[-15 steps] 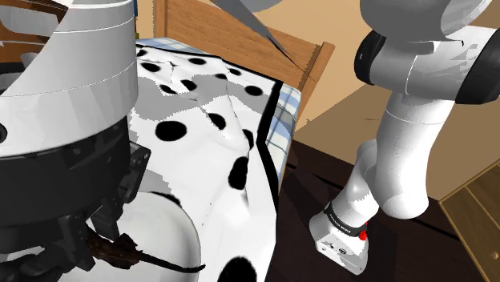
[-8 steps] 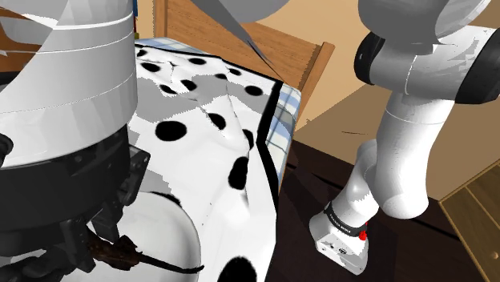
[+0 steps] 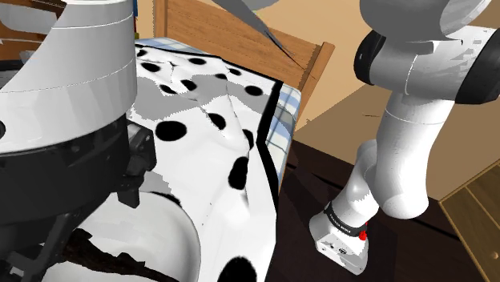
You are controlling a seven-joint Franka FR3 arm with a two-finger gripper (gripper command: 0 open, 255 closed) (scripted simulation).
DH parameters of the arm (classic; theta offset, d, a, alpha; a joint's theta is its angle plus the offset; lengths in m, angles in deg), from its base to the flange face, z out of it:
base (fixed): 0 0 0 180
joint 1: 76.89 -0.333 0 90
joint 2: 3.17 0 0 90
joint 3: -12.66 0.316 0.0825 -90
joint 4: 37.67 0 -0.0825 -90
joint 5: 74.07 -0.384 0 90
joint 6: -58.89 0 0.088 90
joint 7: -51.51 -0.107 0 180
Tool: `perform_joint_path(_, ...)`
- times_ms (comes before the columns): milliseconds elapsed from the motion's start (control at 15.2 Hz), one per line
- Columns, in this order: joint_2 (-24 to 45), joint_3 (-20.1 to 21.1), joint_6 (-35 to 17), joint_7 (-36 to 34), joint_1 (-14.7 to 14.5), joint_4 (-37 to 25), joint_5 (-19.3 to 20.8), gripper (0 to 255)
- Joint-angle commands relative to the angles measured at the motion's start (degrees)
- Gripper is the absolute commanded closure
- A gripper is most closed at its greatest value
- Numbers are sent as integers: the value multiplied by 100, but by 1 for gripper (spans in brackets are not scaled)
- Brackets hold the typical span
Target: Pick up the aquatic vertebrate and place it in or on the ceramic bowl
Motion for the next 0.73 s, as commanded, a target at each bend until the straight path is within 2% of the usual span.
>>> perform_joint_path(0,72,2,334,-3,-115,-394,47,0)
perform_joint_path(132,193,-6,747,-6,-286,-914,132,0)
perform_joint_path(660,192,-7,747,-5,-286,-914,132,0)
